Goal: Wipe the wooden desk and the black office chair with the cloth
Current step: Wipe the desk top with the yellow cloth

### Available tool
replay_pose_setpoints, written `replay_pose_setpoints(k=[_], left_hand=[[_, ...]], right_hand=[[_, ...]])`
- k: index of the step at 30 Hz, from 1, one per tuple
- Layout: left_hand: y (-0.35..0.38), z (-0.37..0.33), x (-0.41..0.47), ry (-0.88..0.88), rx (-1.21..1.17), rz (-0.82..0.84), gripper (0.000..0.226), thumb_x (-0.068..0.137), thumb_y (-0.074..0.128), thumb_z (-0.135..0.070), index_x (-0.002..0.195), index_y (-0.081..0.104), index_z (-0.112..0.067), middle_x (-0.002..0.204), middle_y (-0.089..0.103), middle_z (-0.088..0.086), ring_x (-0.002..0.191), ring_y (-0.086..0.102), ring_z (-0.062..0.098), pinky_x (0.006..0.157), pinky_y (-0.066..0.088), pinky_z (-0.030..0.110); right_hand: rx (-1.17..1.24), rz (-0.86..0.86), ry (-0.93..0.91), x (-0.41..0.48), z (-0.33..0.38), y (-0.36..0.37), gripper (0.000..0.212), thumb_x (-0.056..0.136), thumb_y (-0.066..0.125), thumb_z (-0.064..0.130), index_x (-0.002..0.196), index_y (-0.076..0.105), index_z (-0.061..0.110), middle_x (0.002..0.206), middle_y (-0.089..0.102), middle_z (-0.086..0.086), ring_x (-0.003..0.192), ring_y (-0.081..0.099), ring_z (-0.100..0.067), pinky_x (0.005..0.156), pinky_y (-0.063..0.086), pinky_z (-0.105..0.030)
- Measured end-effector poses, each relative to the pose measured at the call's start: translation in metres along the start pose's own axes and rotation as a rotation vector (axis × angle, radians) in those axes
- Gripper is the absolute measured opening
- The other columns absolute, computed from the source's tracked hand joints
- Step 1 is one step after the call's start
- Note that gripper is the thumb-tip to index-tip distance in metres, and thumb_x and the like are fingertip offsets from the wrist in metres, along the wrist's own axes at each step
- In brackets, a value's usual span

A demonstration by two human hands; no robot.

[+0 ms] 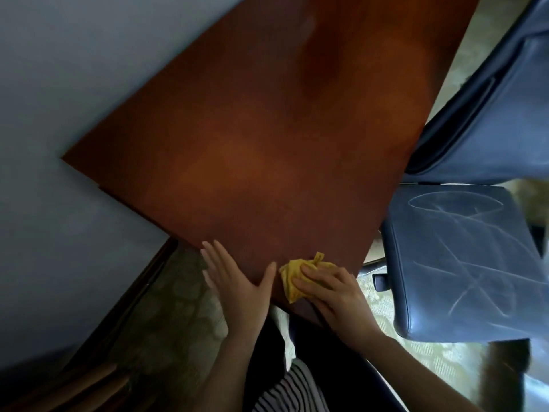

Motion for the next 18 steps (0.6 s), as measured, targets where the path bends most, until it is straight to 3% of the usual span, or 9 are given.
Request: replay_pose_setpoints(k=[5, 10, 12, 14, 18], left_hand=[[-0.011, -0.002, -0.006, 0.001, 0.146, 0.194, 0.124, 0.075, 0.065, -0.063, 0.148, -0.017, -0.005, 0.157, -0.021, 0.010, 0.144, -0.022, 0.016, 0.113, -0.016, 0.028], [-0.029, 0.000, -0.001, 0.025, 0.283, 0.349, 0.133, 0.068, 0.058, -0.077, 0.147, -0.021, -0.006, 0.158, -0.019, 0.009, 0.145, -0.017, 0.019, 0.115, -0.012, 0.036], [-0.031, 0.001, -0.002, 0.050, 0.351, 0.366, 0.135, 0.066, 0.060, -0.077, 0.147, -0.021, -0.005, 0.158, -0.019, 0.010, 0.146, -0.016, 0.020, 0.117, -0.010, 0.038], [-0.032, 0.003, -0.002, 0.075, 0.403, 0.372, 0.136, 0.066, 0.061, -0.077, 0.147, -0.021, -0.004, 0.158, -0.019, 0.011, 0.146, -0.016, 0.022, 0.119, -0.008, 0.039], [-0.033, 0.002, -0.004, 0.103, 0.448, 0.373, 0.137, 0.065, 0.061, -0.077, 0.147, -0.020, -0.004, 0.157, -0.020, 0.012, 0.146, -0.015, 0.022, 0.117, -0.008, 0.039]], right_hand=[[0.004, 0.081, -0.080, 0.005, -0.021, -0.018, 0.030, 0.098, 0.040, 0.043, 0.119, 0.062, 0.038, 0.129, 0.059, 0.014, 0.105, 0.060, -0.020, 0.078, 0.052, -0.041], [-0.065, 0.113, -0.062, 0.040, -0.056, -0.044, 0.041, 0.100, 0.036, 0.043, 0.115, 0.069, 0.025, 0.125, 0.063, 0.004, 0.099, 0.063, -0.029, 0.083, 0.049, -0.037], [-0.113, 0.096, 0.035, 0.060, -0.076, -0.057, 0.029, 0.095, 0.051, 0.028, 0.118, 0.067, 0.020, 0.126, 0.062, -0.002, 0.101, 0.062, -0.034, 0.088, 0.043, -0.032], [-0.159, 0.074, 0.177, 0.077, -0.094, -0.070, 0.032, 0.091, 0.059, 0.010, 0.122, 0.065, 0.017, 0.131, 0.058, -0.008, 0.107, 0.058, -0.040, 0.091, 0.043, -0.037], [-0.205, 0.022, 0.300, 0.094, -0.093, -0.079, 0.035, 0.088, 0.053, -0.008, 0.117, 0.066, 0.006, 0.125, 0.060, -0.021, 0.102, 0.058, -0.045, 0.082, 0.048, -0.046]])
Point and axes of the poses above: each hand's wrist, its own x-axis towards the middle knuckle, its own y-axis out of the palm, z = x × y, the point moved 2 cm from there along x, towards the middle knuckle
